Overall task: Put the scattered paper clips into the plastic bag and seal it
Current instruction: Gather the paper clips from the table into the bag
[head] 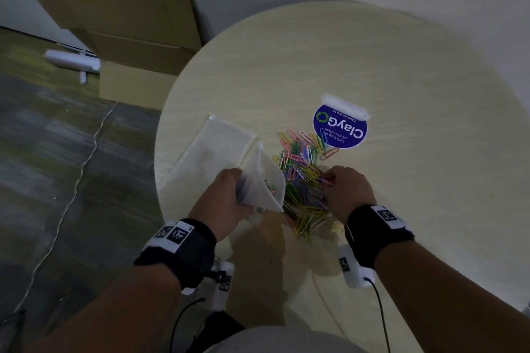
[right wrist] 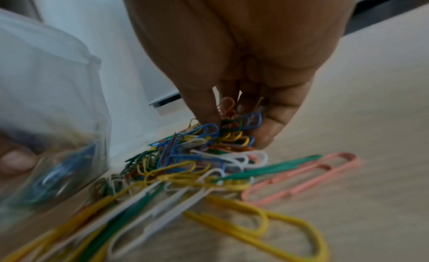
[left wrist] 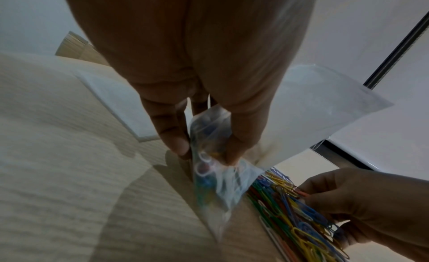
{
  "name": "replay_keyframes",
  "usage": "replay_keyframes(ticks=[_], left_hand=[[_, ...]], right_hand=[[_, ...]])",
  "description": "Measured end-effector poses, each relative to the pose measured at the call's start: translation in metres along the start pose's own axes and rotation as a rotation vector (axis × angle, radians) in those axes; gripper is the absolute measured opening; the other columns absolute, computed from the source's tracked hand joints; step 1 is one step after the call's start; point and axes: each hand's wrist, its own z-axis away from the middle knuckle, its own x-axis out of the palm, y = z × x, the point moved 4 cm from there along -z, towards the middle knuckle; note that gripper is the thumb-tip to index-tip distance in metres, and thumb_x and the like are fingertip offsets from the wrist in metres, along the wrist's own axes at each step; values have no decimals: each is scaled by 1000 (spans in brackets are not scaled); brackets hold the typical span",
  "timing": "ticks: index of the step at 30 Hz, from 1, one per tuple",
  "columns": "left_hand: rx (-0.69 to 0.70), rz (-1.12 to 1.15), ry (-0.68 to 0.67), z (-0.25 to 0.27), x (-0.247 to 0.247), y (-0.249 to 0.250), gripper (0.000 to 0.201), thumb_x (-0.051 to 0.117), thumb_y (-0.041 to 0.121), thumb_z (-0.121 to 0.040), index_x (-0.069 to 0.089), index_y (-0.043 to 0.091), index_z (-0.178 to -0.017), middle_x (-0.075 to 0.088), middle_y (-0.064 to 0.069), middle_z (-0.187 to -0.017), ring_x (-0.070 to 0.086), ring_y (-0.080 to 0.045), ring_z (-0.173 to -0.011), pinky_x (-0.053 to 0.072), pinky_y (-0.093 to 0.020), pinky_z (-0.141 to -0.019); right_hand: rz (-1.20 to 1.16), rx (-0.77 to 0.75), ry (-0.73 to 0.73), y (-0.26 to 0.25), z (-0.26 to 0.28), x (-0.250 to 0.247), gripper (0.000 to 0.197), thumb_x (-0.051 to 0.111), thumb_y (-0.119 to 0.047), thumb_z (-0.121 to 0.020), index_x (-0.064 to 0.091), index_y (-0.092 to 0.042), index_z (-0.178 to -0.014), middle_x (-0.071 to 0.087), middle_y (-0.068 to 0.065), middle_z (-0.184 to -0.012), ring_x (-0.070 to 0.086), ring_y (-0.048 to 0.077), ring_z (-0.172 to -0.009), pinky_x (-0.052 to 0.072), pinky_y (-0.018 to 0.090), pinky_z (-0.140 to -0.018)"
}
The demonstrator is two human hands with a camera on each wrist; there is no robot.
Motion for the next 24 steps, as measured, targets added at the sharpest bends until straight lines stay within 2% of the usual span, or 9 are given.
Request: replay_keyframes(ticks=[3,9,10,12,15,20,24], left_hand=[[12,-18,-2,1,-1,3,55,77,11,-80,50,10,-128,50,-7,-129,55,-26,-115,43,-30,-90],[33,-51,23,2,-1,9,44,77,15,-79,52,13,-115,48,-4,-119,57,-29,-104,44,-33,-82],[31,-50,27,2,0,10,45,77,16,-78,52,12,-116,48,-5,-120,57,-29,-104,46,-35,-84],[28,-46,30,2,1,13,47,78,20,-79,52,13,-118,47,-3,-120,56,-26,-103,47,-36,-86],[15,-55,22,1,4,17,43,74,18,-80,51,14,-116,47,-4,-121,57,-28,-103,48,-37,-87],[-7,-55,22,-2,8,16,48,74,20,-82,52,15,-124,48,-5,-126,59,-32,-110,49,-44,-96],[22,-95,15,-3,9,17,44,76,23,-81,52,15,-117,48,-7,-119,60,-34,-101,50,-46,-90]], right_hand=[[-41,-2,5,5,4,-6,20,56,-29,-88,69,-17,-97,69,12,-100,61,34,-94,52,38,-79],[-58,-53,21,7,26,-49,18,62,-32,-87,73,-20,-96,73,7,-98,63,30,-97,45,31,-77],[-84,-74,47,3,31,-60,17,64,-32,-86,73,-20,-95,73,6,-94,64,28,-93,45,31,-76],[-181,-127,80,-9,40,-80,15,67,-31,-85,75,-18,-90,72,1,-79,64,20,-76,47,33,-73],[-326,-208,23,-34,49,-95,9,71,-29,-82,74,-20,-83,65,-7,-60,55,3,-54,49,32,-66],[-236,-315,-100,-69,50,-87,17,69,-28,-83,70,-12,-77,66,8,-67,51,12,-55,47,32,-63],[-125,-357,-87,-84,48,-77,22,64,-22,-84,64,-1,-74,62,14,-70,48,18,-61,40,32,-59]])
